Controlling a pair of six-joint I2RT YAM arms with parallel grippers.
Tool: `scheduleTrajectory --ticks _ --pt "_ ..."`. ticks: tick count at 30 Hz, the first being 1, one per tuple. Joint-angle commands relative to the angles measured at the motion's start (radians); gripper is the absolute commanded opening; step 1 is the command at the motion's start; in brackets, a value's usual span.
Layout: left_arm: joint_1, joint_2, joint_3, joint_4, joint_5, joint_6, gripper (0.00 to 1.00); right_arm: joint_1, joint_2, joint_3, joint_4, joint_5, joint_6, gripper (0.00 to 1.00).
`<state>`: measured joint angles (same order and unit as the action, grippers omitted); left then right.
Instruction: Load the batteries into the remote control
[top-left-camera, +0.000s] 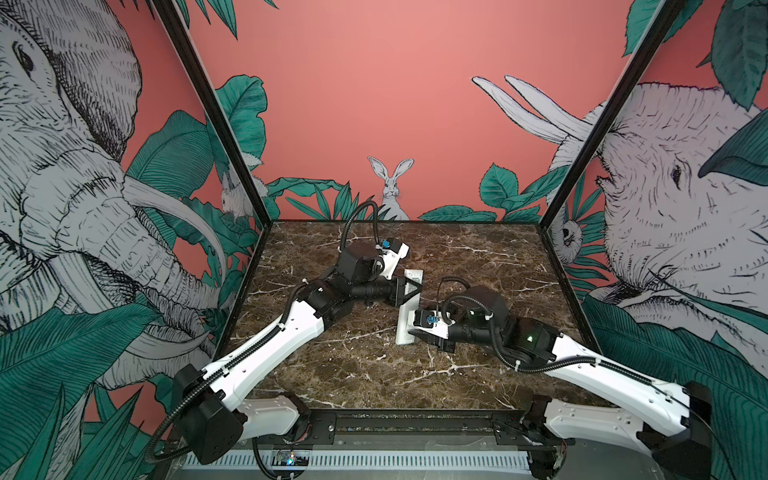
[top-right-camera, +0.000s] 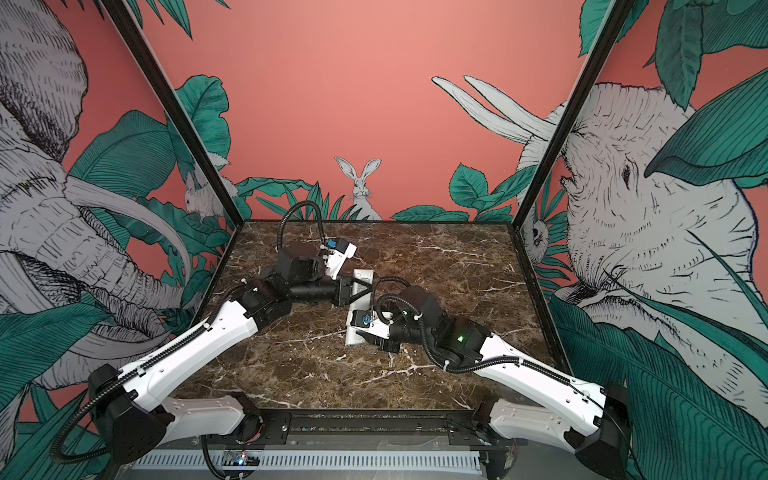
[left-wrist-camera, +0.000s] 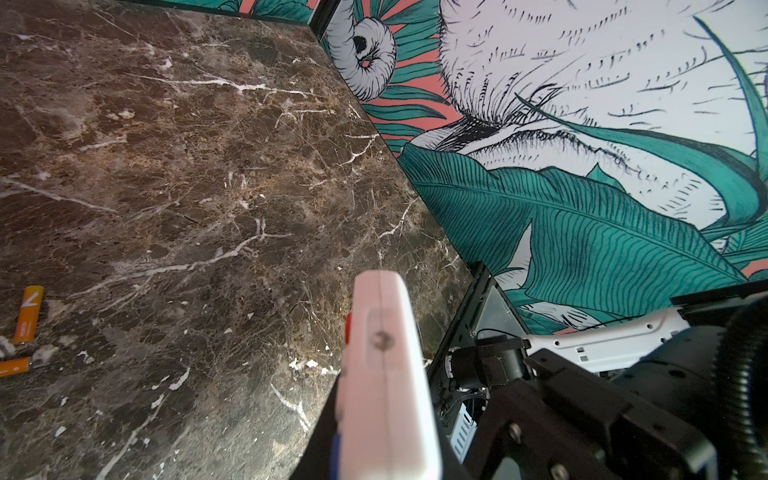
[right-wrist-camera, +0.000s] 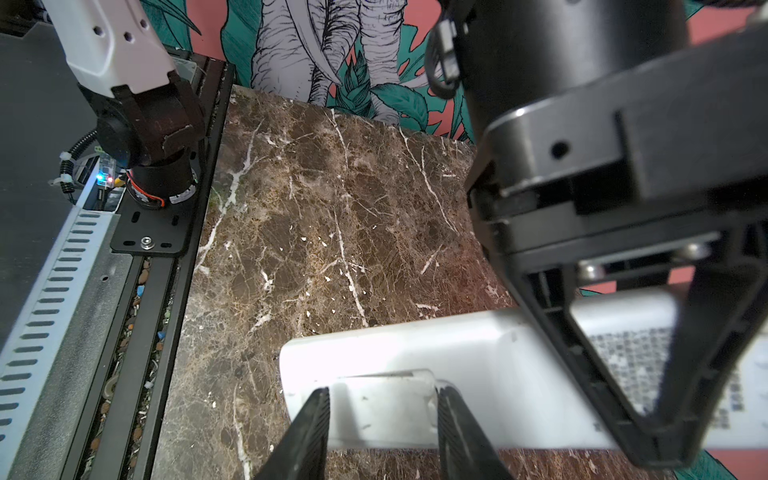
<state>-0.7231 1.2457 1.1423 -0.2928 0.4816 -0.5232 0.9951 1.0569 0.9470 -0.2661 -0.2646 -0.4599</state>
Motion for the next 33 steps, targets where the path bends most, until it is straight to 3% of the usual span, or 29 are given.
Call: scheduleTrajectory --ticks 1,17,27,33 --pt "0.005 -0.04 0.003 0.087 -0.02 -0.004 0.0 0.019 -0.014 -0.021 -0.017 -0.038 0.003 0.42" --pt "0.005 -0.035 -0.001 0.095 -0.018 -0.006 0.0 0.02 0.006 -0.017 0.031 -0.017 0.01 0.59" --pt "0.005 -0.036 -0.013 0.105 -0.021 -0.015 0.0 0.022 -0.005 -0.019 0.067 0.014 0.03 0.8" --pt "0.005 -0.038 -0.022 0.112 -0.036 -0.024 0.0 0.022 -0.013 -0.016 0.091 0.041 0.064 0.81"
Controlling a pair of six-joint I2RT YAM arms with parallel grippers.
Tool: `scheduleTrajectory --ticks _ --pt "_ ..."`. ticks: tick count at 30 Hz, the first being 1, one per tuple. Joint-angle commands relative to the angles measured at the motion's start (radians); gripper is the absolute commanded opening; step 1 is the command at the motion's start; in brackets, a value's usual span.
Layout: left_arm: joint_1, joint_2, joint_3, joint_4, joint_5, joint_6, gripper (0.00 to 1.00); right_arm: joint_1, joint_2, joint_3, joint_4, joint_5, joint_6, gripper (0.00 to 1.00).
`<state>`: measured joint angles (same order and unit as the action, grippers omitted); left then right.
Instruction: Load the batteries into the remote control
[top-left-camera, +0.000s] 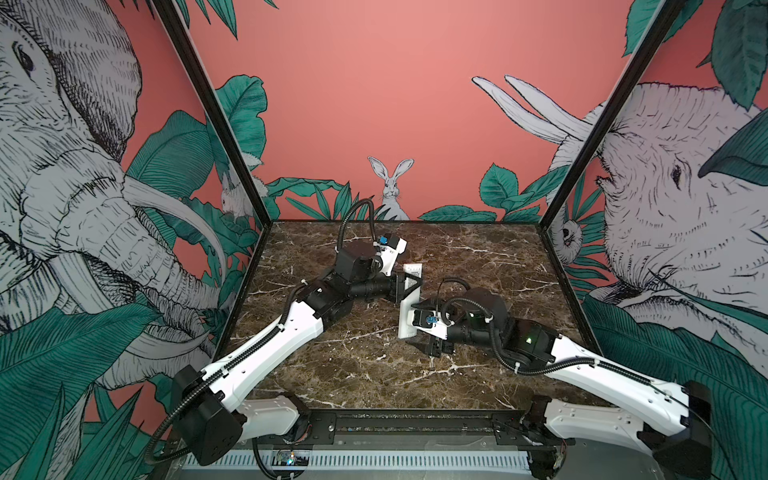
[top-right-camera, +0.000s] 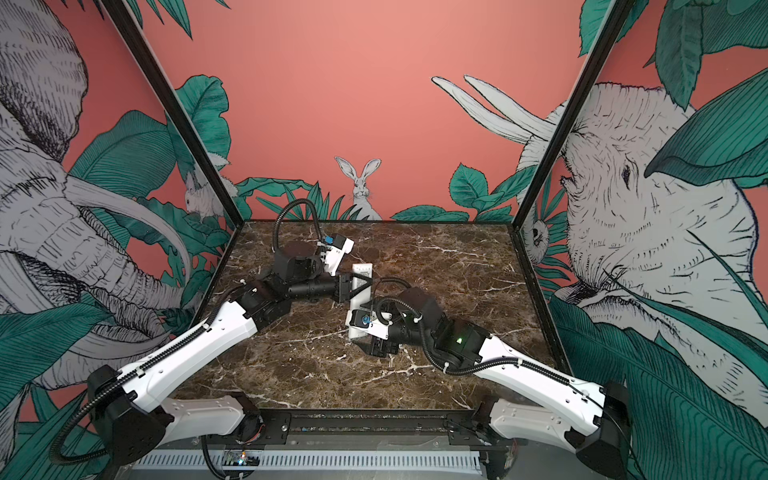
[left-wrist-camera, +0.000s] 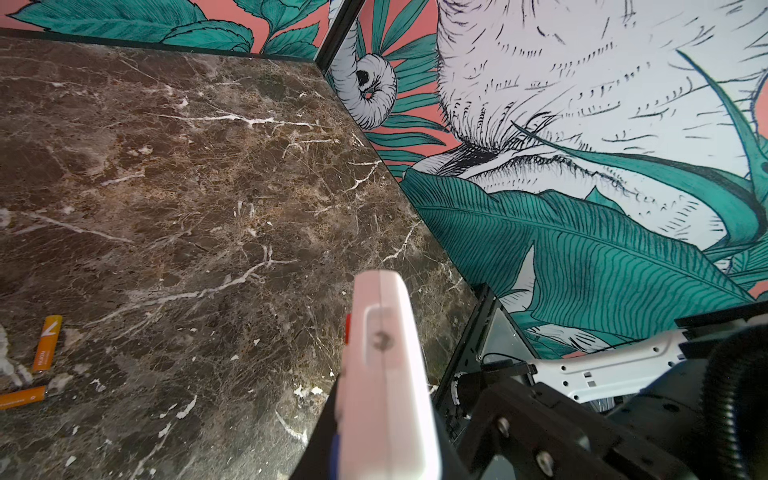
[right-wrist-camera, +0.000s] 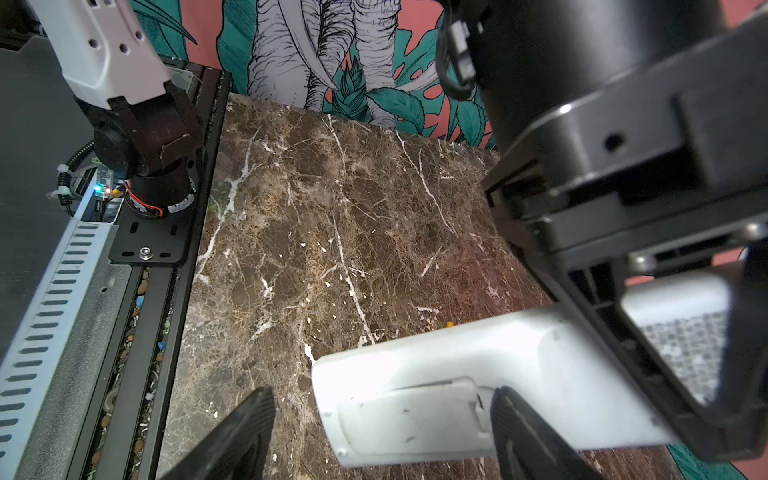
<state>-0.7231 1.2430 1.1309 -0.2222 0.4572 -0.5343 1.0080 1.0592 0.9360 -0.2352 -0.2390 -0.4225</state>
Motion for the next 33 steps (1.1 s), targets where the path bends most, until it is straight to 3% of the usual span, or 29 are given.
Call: scheduleTrajectory --ticks 1,5,8,14,19,33 --pt "0.005 -0.037 -0.011 0.041 -0.017 -0.015 0.0 0.009 -0.021 -0.004 0.06 0.019 0.037 0.81" --pt "0.007 -0.044 -0.025 0.049 -0.057 -0.029 0.0 0.01 -0.06 -0.017 0.086 0.046 0.101 0.8" --pt "0.01 -0.047 -0.048 0.076 -0.089 -0.056 0.0 0.01 -0.095 -0.026 0.102 0.129 0.192 0.79" --pt "0.01 -0.06 -0.108 0.154 -0.167 -0.11 0.0 0.009 -0.122 -0.011 0.055 0.283 0.495 0.76" --pt "0.011 -0.07 -0.137 0.194 -0.218 -0.134 0.0 0.009 -0.074 0.03 -0.023 0.3 0.715 0.72" --pt "0.01 -0.062 -0.164 0.204 -0.243 -0.137 0.0 -0.007 0.074 0.077 -0.018 0.273 0.837 0.65"
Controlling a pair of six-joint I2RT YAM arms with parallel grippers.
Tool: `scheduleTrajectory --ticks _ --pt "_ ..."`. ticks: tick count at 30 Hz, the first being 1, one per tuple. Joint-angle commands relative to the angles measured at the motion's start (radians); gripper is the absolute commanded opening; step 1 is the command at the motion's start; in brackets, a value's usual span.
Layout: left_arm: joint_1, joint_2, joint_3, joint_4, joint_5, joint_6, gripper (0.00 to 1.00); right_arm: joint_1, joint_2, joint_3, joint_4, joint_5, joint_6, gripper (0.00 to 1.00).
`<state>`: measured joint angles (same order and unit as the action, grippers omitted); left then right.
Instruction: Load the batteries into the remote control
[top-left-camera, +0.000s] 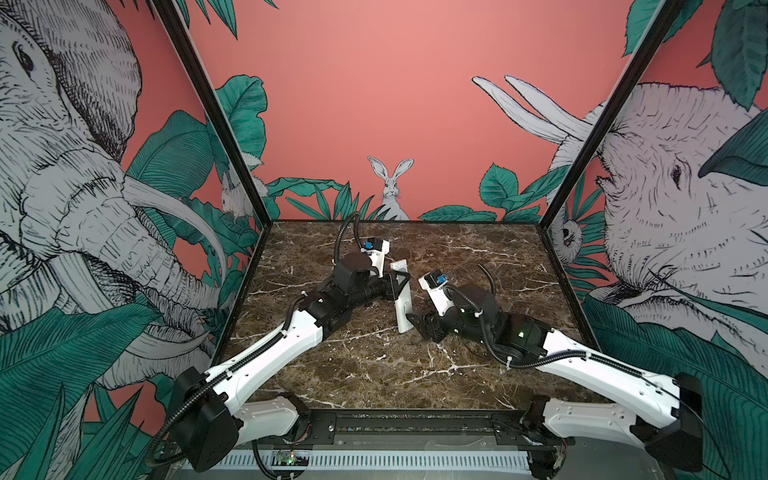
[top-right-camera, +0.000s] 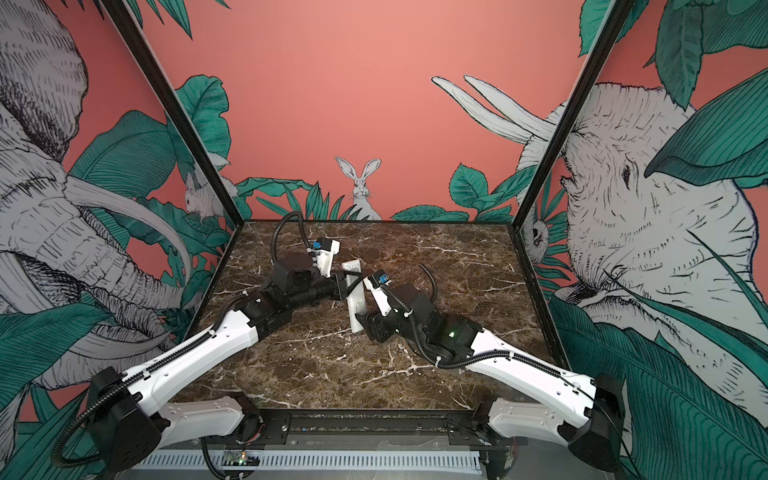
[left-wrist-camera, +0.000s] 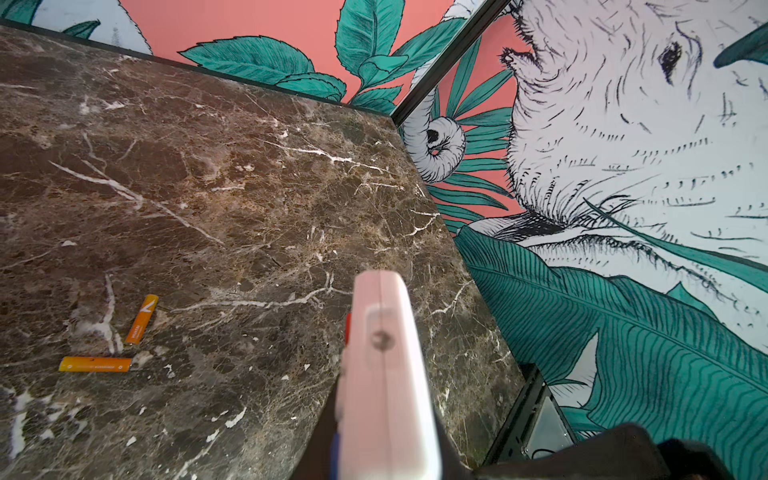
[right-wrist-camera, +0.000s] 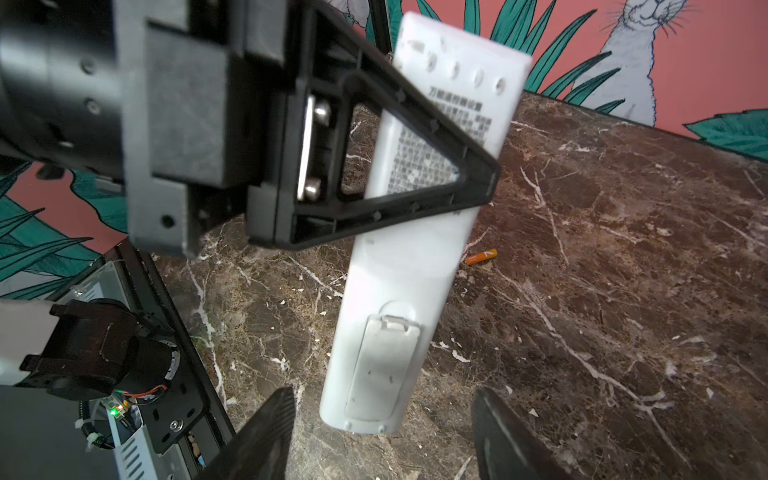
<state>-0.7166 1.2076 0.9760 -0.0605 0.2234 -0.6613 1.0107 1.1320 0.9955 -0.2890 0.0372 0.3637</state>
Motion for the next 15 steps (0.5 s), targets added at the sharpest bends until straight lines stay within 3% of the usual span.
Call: scheduleTrajectory --ticks 1,8,15 --pt "0.003 -0.025 -0.01 0.042 -0.01 -0.009 0.0 -0.014 0.002 0.01 0.045 -0.007 0.061 0.63" --pt "0.003 -0.017 -0.012 0.047 -0.009 -0.011 0.0 -0.049 0.012 -0.018 0.097 -0.041 0.105 0.59" --pt "0.003 -0.018 -0.02 0.048 -0.014 -0.013 0.0 -0.06 0.046 -0.015 0.125 -0.071 0.112 0.6"
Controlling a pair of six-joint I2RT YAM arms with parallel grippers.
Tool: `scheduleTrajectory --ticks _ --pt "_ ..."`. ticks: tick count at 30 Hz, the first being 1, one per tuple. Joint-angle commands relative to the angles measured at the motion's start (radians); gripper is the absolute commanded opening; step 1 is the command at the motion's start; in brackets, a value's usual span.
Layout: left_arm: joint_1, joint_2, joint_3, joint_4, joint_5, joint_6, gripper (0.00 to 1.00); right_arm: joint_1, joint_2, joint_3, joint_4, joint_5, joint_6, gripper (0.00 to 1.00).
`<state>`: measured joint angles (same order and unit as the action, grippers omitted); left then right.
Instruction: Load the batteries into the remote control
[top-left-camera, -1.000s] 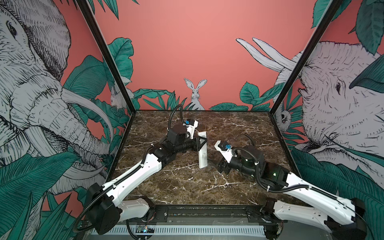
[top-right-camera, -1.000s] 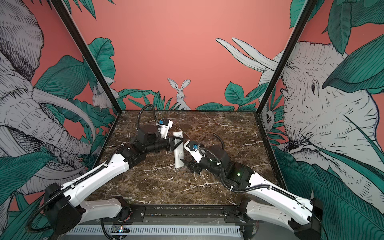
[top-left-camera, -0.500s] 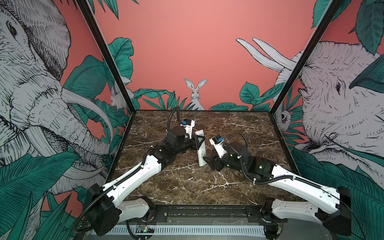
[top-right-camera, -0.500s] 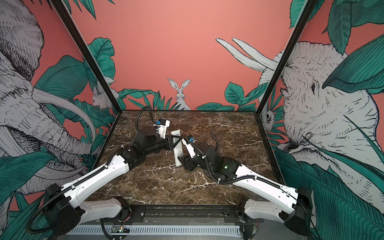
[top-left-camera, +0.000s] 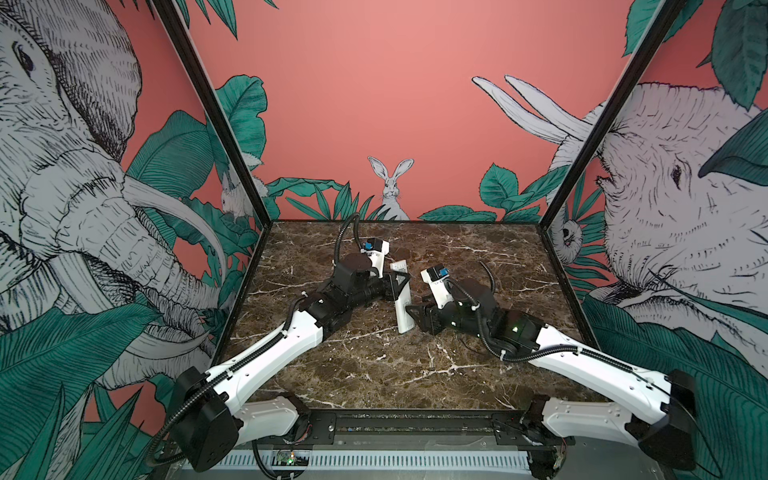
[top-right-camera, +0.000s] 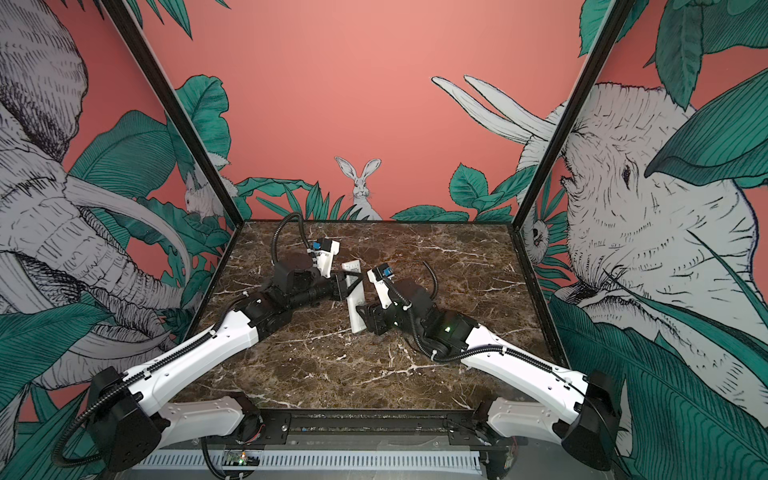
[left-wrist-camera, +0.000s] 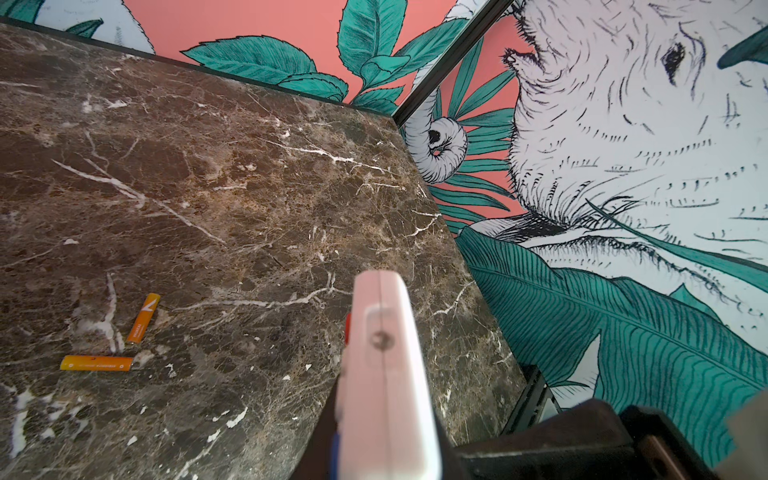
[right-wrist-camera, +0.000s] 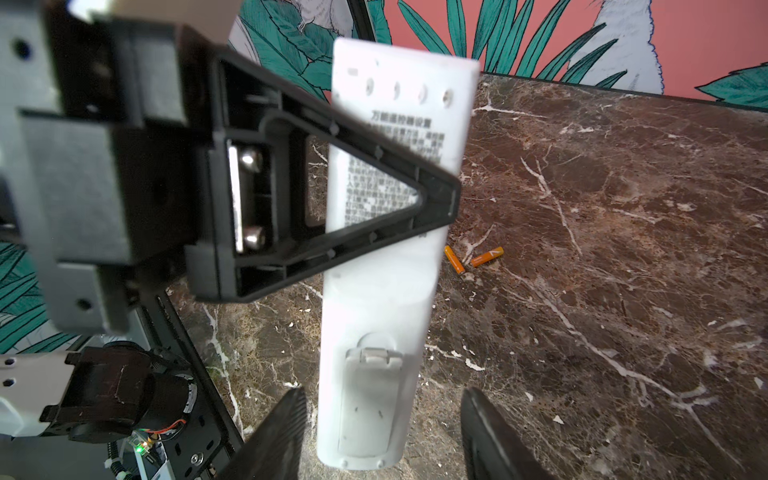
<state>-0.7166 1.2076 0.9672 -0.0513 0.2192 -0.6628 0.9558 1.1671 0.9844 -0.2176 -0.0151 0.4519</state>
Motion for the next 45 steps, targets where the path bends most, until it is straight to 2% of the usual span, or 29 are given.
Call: scheduleTrajectory --ticks 1,8,15,45 --pt "0.003 -0.018 -0.011 0.038 -0.011 -0.01 0.0 -0.006 0.017 -0.003 0.058 -0.023 0.028 0.61" --pt "0.003 -0.022 -0.013 0.033 -0.017 -0.009 0.0 -0.01 0.048 -0.009 0.072 -0.025 0.04 0.62" --pt "0.003 -0.019 -0.013 0.034 -0.017 -0.011 0.0 -0.011 0.067 -0.012 0.086 -0.029 0.043 0.59" --pt "0.003 -0.018 -0.018 0.041 -0.018 -0.011 0.0 -0.015 0.098 -0.023 0.107 -0.064 0.051 0.39"
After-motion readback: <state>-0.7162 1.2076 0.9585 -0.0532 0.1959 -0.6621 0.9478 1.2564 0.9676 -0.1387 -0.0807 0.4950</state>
